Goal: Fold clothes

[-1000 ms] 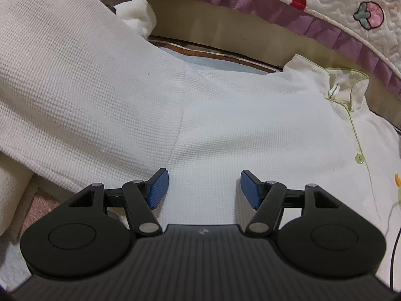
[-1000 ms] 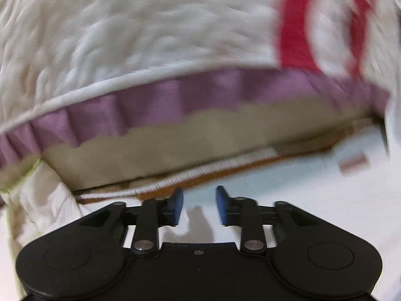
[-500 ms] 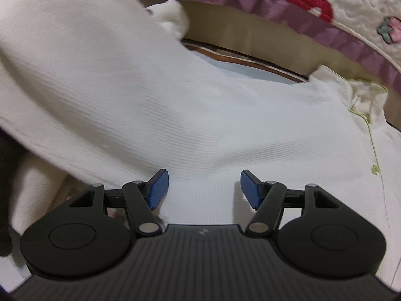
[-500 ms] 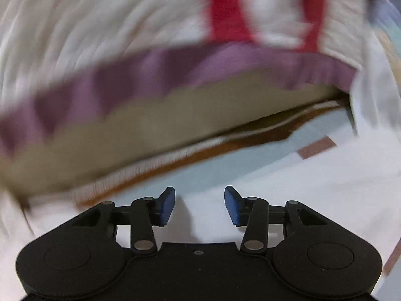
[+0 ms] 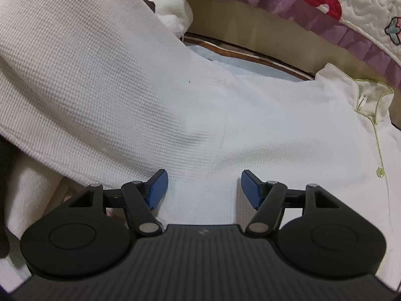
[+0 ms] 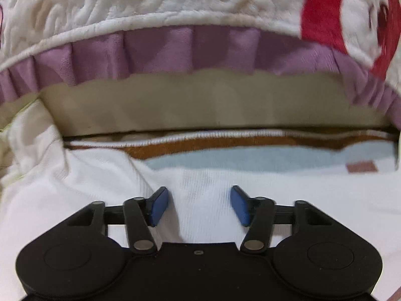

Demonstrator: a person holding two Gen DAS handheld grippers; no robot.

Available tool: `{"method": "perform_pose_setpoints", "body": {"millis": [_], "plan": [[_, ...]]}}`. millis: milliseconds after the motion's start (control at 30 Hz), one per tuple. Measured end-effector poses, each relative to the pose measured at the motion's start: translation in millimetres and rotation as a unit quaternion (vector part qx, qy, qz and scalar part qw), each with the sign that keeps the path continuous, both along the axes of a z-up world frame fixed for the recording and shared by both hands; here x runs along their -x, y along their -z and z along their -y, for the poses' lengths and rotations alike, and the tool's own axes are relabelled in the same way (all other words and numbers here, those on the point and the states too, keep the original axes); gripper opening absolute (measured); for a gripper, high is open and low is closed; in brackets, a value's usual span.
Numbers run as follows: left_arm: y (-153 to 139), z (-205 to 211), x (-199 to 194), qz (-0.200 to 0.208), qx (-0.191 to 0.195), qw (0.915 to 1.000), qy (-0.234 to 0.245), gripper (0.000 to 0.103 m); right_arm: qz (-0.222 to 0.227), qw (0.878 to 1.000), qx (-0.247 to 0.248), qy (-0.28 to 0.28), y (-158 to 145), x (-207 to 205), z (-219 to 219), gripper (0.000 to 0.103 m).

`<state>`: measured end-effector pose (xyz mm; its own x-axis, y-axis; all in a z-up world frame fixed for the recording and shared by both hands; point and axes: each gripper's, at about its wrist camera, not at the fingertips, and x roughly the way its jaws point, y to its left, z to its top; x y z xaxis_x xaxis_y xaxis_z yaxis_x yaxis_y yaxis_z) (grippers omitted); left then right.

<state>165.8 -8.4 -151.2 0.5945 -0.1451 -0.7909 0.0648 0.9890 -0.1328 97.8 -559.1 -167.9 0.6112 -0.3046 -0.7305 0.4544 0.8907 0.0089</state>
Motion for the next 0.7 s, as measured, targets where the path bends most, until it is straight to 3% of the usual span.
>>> {"method": "perform_pose_setpoints", "body": {"millis": [100, 167, 333, 367, 433, 500, 533, 600, 700], "plan": [[1, 1, 2, 0.009, -0.012, 0.9999, 0.002, 0.062, -0.01, 0.995, 0.097, -0.003, -7, -18, -11, 0.002], [2, 4, 4, 0.013, -0.024, 0.9996, 0.007, 0.061, -0.003, 0.997, 0.074, 0.032, -9, -22, 5, 0.001], [1, 0, 3, 0.011, -0.018, 0.9998, 0.002, 0.061, -0.012, 0.997, 0.058, 0.055, -11, -23, 10, 0.003], [1, 0, 3, 0.01, -0.016, 0.9998, 0.002, 0.061, 0.004, 0.996, 0.039, 0.085, -15, -15, 16, 0.005], [2, 1, 2, 0.006, -0.019, 0.9998, 0.006, 0.061, 0.059, 0.987, -0.028, 0.147, -27, 12, 36, 0.02], [1, 1, 1, 0.002, -0.02, 0.9998, 0.01, 0.062, 0.116, 0.968, -0.099, 0.199, -38, 47, 57, 0.043], [0, 1, 0, -0.001, -0.018, 0.9998, 0.009, 0.062, 0.13, 0.96, -0.127, 0.214, -40, 64, 64, 0.044], [-1, -1, -1, -0.004, -0.012, 0.9999, 0.004, 0.062, 0.129, 0.955, -0.153, 0.22, -41, 93, 69, 0.046], [-2, -2, 0, -0.005, -0.012, 0.9999, -0.003, 0.062, 0.094, 0.961, -0.15, 0.214, -42, 129, 60, 0.049]]}}
